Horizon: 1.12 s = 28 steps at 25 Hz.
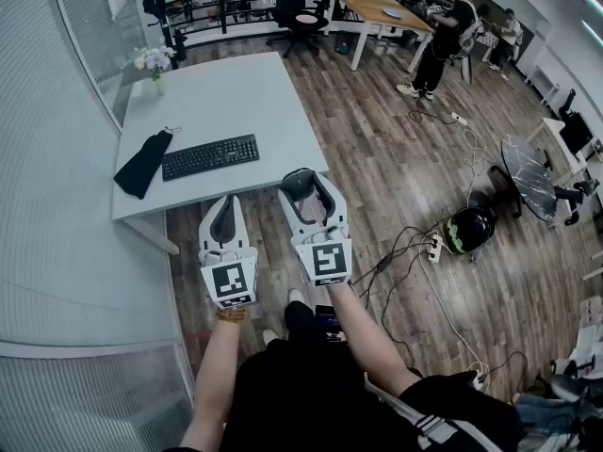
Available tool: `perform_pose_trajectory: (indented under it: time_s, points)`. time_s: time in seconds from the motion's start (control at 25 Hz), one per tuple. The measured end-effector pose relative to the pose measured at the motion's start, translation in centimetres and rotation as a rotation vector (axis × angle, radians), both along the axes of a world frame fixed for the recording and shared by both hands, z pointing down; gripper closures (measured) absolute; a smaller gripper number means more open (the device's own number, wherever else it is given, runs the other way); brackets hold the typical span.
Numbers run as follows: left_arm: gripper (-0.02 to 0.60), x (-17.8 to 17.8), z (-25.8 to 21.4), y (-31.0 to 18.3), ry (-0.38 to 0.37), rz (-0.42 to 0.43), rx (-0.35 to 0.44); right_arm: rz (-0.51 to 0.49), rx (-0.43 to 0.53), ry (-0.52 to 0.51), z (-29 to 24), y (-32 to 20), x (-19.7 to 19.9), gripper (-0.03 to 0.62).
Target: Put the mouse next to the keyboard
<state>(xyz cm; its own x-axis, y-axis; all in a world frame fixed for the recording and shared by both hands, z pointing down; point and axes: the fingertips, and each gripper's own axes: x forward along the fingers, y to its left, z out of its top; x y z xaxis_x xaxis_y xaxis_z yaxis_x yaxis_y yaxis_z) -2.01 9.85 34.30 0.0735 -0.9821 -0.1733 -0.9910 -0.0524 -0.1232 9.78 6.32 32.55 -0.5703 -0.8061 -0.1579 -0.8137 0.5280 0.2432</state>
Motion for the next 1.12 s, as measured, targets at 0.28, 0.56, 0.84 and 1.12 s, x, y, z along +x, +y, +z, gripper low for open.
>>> perform_pose_trajectory:
  time_s: [0.28, 0.56, 0.84, 1.12]
  points:
    - [0.571, 0.7, -0.5, 1.0, 0.001, 0.011, 0.016, -0.03, -0.014, -0.028, 0.0, 1.2, 0.0, 0.332]
    - [0.571, 0.5, -0.3, 1.1, 0.003, 0.019, 0.018, -0.006, 0.001, -0.024, -0.2, 1.3, -0.2, 0.332]
    - [0.571, 0.5, -0.6, 1.5, 0.009, 0.021, 0.023, 0.003, -0.003, -0.019, -0.1, 1.4, -0.4, 0.332]
    - [0.571, -0.2, -0.4, 1.8, 0.016, 0.022, 0.026, 0.007, -0.001, -0.005, 0.1, 1.5, -1.2, 0.332]
